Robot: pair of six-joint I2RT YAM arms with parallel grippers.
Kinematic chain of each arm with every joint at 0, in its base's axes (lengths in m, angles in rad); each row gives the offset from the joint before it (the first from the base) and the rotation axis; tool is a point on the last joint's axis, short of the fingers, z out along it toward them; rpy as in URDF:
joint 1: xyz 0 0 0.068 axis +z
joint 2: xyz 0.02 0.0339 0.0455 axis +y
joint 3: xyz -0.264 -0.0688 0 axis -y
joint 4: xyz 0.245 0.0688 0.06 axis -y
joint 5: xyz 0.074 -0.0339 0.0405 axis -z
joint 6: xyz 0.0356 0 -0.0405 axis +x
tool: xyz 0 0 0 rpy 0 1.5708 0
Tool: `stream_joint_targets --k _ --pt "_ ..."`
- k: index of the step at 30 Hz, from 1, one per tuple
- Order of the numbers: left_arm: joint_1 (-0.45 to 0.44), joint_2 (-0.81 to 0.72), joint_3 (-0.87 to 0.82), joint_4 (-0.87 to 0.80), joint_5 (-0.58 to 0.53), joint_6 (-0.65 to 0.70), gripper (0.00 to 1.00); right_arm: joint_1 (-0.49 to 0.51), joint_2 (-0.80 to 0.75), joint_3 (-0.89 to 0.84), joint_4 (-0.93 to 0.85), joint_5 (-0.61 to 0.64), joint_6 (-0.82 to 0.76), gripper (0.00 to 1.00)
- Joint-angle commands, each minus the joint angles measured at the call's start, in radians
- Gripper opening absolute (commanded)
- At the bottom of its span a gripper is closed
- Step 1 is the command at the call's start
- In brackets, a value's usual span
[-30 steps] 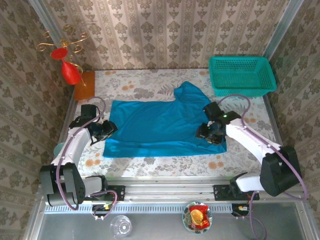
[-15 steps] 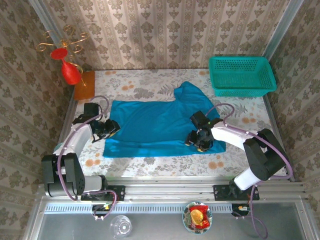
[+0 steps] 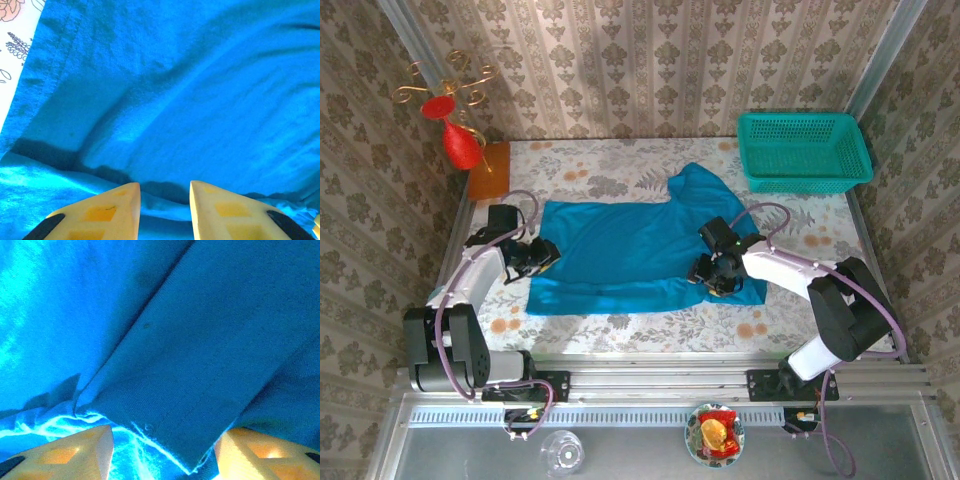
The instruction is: Fold the inside-out t-shirt
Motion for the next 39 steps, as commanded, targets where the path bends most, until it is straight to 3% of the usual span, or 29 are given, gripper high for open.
stream_joint_targets --k 1,3,7,12,20,25,29,39 --pt "-0.004 0.008 0.025 -0.01 0.014 0.019 0.33 -0.003 -0.021 0.026 -0.097 0.057 0.005 0.58" --pt "-0.003 0.01 0.026 -0.012 0.014 0.019 0.33 -0.003 -0.037 0.015 -0.105 0.062 0.002 0.59" --pt "-0.004 0.01 0.028 -0.014 0.01 0.021 0.33 -0.021 -0.065 -0.015 -0.185 0.128 -0.027 0.7" --pt "-0.004 0.022 0.019 -0.011 0.004 0.027 0.33 -0.107 -0.133 -0.131 -0.11 0.091 -0.092 0.84" --pt "-0.001 0.038 0.024 -0.034 -0.015 0.041 0.33 -0.198 -0.225 -0.192 -0.185 0.105 -0.121 0.91" --pt "-0.001 0.038 0.041 -0.047 -0.017 0.044 0.33 -0.182 -0.305 -0.155 -0.243 0.079 -0.091 0.89" --pt "-0.001 0.042 0.049 -0.047 -0.018 0.043 0.33 -0.148 -0.324 -0.118 -0.202 0.018 -0.052 0.81" --pt "-0.003 0.029 0.042 -0.05 -0.016 0.038 0.32 -0.084 -0.115 -0.064 0.027 -0.08 0.036 0.64"
